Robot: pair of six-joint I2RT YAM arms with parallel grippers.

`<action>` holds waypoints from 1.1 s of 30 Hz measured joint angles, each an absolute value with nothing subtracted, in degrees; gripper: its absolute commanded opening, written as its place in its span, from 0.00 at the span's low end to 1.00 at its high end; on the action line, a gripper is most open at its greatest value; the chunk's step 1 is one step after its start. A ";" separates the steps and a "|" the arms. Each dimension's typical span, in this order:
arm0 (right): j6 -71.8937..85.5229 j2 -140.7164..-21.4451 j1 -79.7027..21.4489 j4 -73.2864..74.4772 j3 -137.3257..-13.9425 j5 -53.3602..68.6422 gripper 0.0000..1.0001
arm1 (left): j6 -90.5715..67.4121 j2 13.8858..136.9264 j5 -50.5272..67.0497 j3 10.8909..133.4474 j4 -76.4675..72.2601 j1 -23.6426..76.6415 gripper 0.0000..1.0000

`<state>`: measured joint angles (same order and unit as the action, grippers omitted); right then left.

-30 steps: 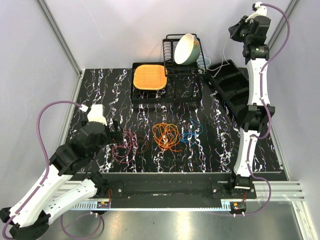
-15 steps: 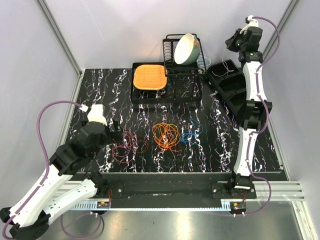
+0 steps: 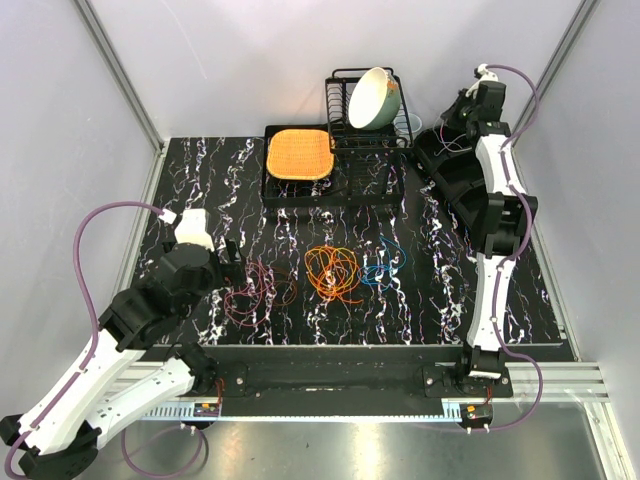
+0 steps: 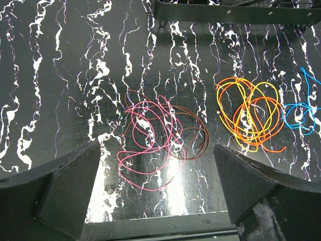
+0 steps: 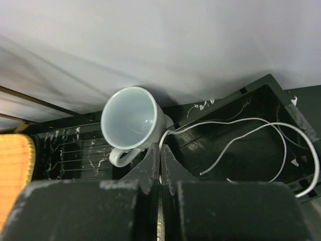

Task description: Untangle the cables

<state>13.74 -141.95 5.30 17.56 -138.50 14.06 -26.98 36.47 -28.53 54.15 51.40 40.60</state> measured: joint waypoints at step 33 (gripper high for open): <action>24.08 -151.59 5.56 2.63 -141.12 22.98 0.00 | -26.98 36.47 -28.56 54.15 51.40 40.60 0.98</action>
<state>24.08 -151.59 5.56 2.63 -141.12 22.98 -26.98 36.47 -28.56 54.15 51.40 40.60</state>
